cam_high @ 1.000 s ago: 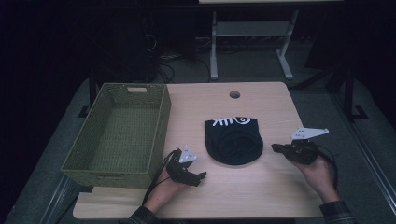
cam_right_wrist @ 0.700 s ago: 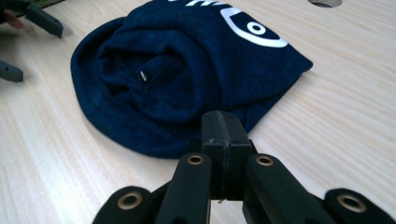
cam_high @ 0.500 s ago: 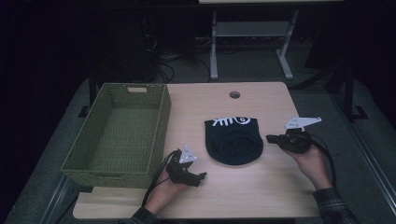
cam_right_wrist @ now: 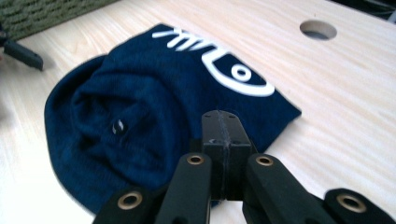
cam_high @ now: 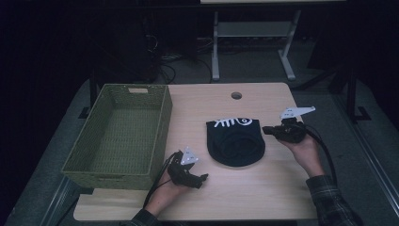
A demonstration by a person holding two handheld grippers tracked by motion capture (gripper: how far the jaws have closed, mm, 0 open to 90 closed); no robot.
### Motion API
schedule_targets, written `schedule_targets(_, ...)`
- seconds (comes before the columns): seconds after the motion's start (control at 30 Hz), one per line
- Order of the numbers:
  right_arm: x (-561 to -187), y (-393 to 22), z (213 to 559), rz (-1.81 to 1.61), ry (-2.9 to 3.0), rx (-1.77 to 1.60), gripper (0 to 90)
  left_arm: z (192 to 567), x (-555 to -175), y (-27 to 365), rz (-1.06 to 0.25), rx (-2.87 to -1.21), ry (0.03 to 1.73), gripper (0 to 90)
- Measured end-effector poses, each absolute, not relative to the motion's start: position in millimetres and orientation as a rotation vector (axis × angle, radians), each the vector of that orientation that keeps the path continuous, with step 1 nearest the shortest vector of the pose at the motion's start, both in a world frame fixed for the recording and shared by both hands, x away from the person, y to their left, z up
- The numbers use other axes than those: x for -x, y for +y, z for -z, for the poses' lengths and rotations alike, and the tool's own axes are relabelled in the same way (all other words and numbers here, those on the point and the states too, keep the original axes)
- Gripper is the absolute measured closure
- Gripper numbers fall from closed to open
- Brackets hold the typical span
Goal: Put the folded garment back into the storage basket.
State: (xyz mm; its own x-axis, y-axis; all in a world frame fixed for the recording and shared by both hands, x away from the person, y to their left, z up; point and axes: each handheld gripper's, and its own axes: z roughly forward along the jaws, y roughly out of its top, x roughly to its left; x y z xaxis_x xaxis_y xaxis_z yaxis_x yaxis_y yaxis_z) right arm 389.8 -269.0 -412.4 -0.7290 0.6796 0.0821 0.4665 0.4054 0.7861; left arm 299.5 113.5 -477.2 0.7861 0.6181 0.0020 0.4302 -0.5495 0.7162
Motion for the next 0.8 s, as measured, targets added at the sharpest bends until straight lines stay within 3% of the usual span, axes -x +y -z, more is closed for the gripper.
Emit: schedule_targets(0.8, -462.9, -242.9, 415.8, -1.172, 2.400, -1.077, 90.0, 476.9, -299.8, 114.0, -0.333, -2.247, 0.768, 12.2)
